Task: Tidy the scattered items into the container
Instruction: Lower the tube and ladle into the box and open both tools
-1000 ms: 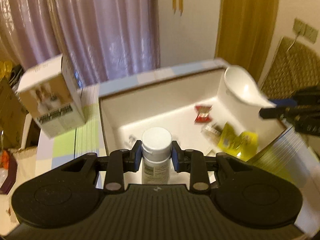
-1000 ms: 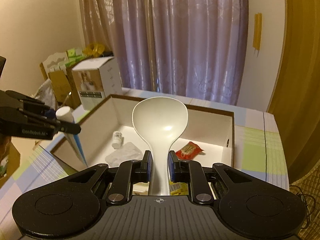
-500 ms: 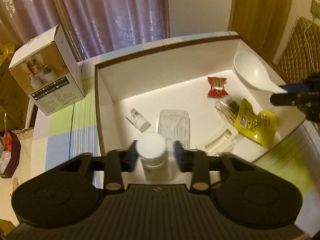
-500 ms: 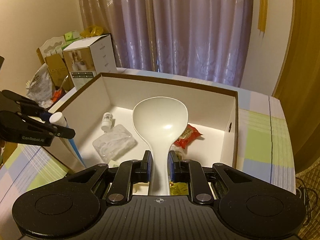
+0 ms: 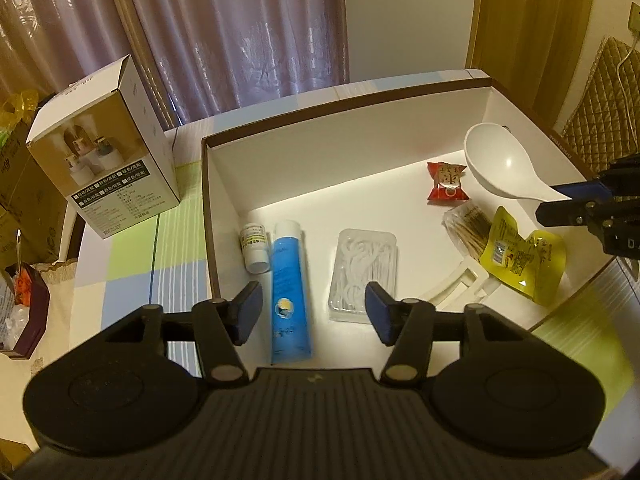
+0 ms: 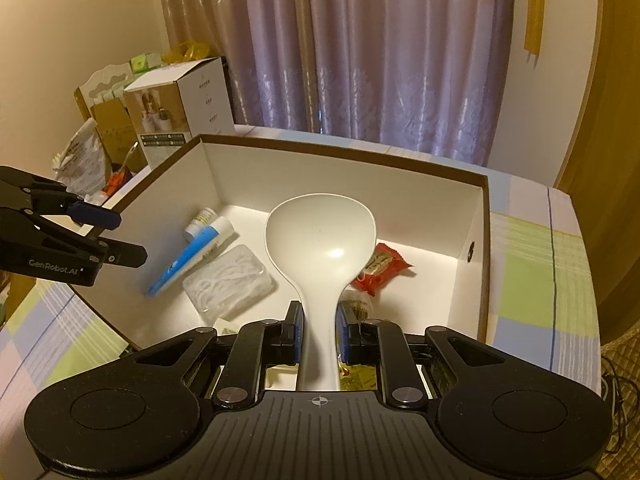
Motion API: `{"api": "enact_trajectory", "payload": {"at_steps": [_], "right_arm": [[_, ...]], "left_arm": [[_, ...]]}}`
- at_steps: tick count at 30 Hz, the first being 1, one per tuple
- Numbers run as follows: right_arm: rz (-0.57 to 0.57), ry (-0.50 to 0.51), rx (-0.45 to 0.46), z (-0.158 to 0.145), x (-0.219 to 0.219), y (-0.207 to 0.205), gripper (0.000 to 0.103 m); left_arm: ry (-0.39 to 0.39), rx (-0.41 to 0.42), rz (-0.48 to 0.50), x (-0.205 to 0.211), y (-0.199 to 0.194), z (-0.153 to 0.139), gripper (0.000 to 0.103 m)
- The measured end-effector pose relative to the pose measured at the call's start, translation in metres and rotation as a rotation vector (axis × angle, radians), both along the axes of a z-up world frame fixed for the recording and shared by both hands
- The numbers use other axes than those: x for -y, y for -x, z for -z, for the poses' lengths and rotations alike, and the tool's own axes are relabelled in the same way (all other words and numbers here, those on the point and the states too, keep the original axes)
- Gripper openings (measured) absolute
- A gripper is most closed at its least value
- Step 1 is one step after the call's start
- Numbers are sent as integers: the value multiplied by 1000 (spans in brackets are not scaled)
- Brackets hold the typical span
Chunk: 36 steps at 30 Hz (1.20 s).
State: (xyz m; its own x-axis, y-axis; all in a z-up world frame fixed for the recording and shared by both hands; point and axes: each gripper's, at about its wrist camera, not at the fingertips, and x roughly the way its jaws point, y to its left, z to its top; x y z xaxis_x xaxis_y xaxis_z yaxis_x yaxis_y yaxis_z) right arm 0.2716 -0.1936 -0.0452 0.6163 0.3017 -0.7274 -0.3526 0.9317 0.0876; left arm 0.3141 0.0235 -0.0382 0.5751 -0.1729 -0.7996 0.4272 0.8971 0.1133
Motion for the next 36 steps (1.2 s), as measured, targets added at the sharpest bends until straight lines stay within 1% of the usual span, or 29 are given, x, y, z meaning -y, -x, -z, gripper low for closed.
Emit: {"api": "enact_trajectory", "payload": {"at_steps": [13,21,22,25,26,27,28,29,30,31,33,36], "right_arm": [[-34,-9,-13,8,-16,-32,20],[-44,6,-34,19,-23,-51,20],[-41,8,-40,22,-24,-53,20],[-63,27,-78,31,-27,-59,21],[-75,48,-93,34,-29,-59,22],[-82,68,-98,36,-31,-59,32],[-76,83,-87,35,-31,-56,74],[-63,88,-52,33,-31,-52,97],[-61,84,-6,30,-29,-47,96],[-68,80,6,28,-28,-45,96],[-45,83,-13,26,-26,-45,96],[-17,51,-29,19,-19,-41,96]], "left_arm": [[-16,-4,-4,1,-13,6,53],[-29,-7,-5,2,-26,11,58],[-31,-7,-6,2,-28,11,58],[-39,-1,-13,2,-32,14,66],[-38,0,-15,3,-33,14,71],[-34,2,-18,2,-33,13,74],[-28,5,-18,2,-33,13,75],[-20,8,-16,1,-33,12,76],[-15,9,-15,1,-32,11,77],[-13,11,-17,1,-32,11,77],[-7,15,-19,0,-31,9,80],[7,21,-16,0,-28,4,87]]}}
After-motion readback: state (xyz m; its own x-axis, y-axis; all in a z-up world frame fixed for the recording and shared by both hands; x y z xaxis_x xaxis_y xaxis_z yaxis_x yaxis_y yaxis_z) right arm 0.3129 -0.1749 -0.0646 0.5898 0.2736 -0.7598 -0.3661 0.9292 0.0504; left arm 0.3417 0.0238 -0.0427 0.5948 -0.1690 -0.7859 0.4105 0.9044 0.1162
